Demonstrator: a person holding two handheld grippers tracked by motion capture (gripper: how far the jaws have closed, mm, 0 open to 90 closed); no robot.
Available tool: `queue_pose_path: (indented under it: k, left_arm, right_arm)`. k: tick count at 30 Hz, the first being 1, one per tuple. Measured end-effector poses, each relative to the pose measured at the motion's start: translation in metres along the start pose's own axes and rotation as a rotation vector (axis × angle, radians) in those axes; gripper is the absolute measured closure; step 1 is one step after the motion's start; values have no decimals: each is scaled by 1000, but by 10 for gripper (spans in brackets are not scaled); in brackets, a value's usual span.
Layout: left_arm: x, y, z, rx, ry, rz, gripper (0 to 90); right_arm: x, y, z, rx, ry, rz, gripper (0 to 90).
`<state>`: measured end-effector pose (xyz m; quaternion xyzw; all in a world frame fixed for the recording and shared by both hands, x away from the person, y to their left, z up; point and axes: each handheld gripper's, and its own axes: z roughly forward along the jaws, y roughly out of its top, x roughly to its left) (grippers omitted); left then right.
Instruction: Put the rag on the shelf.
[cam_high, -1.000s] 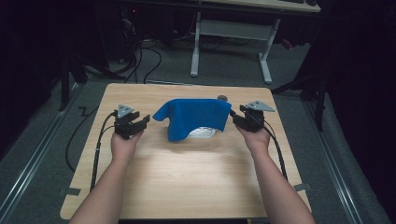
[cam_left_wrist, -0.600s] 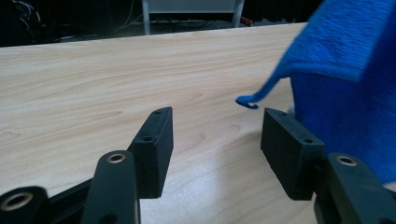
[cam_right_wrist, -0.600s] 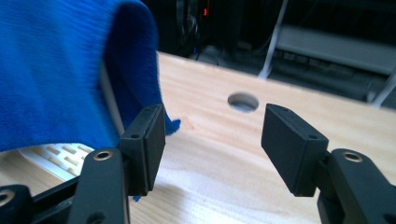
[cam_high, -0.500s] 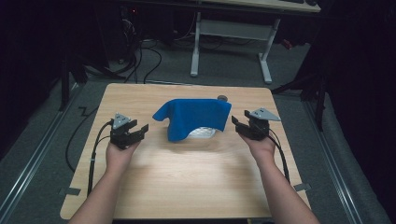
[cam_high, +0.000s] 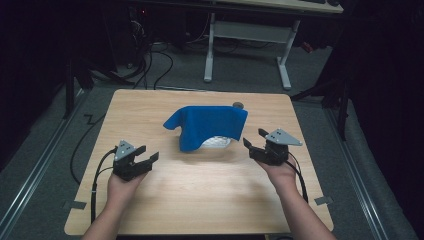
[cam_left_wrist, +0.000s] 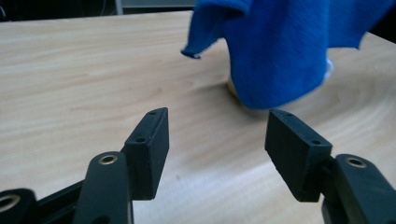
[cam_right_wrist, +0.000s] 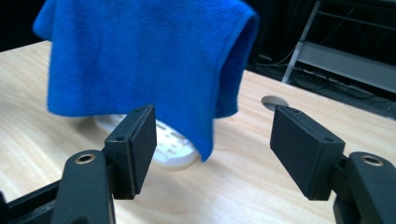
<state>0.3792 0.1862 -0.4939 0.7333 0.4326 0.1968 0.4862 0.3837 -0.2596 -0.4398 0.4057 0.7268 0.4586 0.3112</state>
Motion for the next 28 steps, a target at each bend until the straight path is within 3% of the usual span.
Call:
queue_pose_path:
  k: [7,11,14,18,22,24,28]
  left_arm:
    - [-17,-25,-19,34,-25,28,386]
    - [-28,-45,-28,62,-17,79,374]
    - [-36,-55,-33,105,-50,53,375]
    - [-52,-65,-43,129,-83,54,374]
    - [-63,-66,-42,162,-99,100,362]
    - [-63,-66,-40,167,-106,90,358]
    - [-59,-66,-35,179,-110,77,353]
  right_arm:
    - [19,-24,-14,37,19,18,275]
    - [33,-43,-19,71,19,-3,248]
    - [43,-58,-22,89,30,6,231]
    - [60,-81,-31,119,43,24,224]
    - [74,-93,-33,181,97,2,215]
    - [77,-92,-31,184,101,-14,213]
    - [77,-91,-29,173,102,1,211]
